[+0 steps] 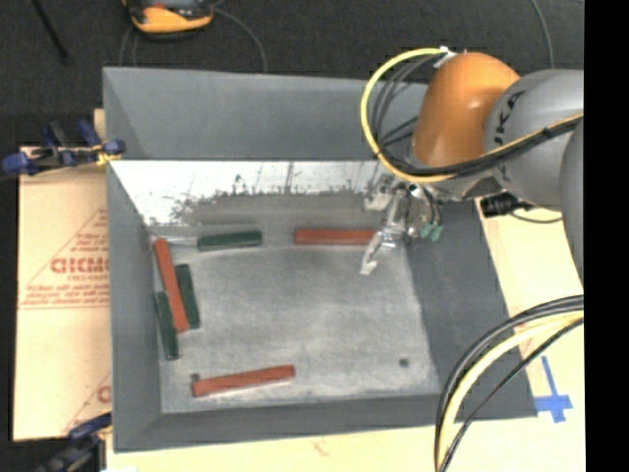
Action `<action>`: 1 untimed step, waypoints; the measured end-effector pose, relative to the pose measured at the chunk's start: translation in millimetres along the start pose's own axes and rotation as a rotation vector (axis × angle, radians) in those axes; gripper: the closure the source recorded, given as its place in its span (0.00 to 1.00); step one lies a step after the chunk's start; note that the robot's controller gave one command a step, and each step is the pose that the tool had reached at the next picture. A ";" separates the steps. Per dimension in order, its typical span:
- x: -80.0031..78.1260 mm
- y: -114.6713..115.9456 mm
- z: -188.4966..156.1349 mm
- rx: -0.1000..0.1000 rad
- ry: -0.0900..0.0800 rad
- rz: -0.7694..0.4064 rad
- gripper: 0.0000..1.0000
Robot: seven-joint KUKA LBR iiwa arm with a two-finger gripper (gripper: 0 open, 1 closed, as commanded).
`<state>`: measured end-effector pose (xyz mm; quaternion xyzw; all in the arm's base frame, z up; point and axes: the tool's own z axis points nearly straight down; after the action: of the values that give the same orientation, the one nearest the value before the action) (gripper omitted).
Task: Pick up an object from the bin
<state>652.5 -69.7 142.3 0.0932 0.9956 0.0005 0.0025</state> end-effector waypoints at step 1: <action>3.9 21.9 66.7 0.003 0.009 0.060 0.00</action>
Offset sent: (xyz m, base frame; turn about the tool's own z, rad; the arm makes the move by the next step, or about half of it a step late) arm 0.0002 -0.0252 -0.0723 0.1887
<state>653.1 -47.3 75.6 0.1230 0.9924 -0.0003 -0.0022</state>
